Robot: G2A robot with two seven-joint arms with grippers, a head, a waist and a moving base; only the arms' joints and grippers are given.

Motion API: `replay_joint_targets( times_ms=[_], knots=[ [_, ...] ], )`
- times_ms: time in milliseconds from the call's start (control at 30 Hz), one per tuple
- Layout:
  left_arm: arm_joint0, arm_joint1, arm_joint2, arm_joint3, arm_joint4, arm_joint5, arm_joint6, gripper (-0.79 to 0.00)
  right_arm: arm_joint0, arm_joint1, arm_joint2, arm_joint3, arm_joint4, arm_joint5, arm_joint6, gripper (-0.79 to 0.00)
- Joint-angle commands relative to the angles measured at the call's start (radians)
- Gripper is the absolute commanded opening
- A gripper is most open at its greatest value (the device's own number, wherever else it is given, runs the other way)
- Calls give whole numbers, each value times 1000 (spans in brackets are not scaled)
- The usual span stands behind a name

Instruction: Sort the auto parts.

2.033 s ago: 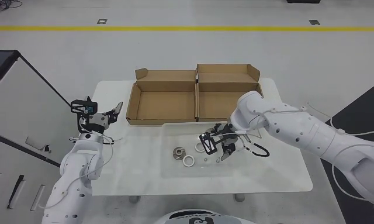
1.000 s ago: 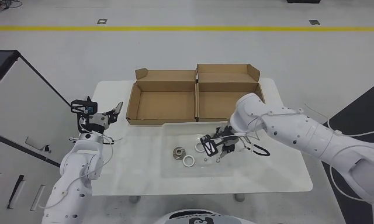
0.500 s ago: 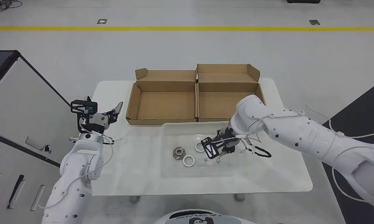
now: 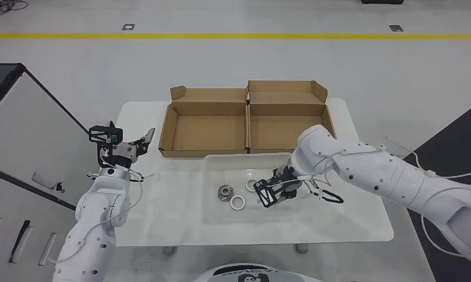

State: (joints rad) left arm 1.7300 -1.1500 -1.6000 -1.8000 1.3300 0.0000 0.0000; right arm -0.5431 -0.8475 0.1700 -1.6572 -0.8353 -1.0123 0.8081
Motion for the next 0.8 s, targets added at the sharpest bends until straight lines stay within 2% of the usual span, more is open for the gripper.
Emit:
replay_joint_targets(
  times_ms=[0, 767],
  knots=[
    [0, 0, 0, 0, 0, 0, 0, 0, -6, 0, 0, -1, -1, 0, 0, -422],
    [0, 0, 0, 0, 0, 0, 0, 0, -38, -22, 0, 42, -18, 0, 0, -428]
  ],
)
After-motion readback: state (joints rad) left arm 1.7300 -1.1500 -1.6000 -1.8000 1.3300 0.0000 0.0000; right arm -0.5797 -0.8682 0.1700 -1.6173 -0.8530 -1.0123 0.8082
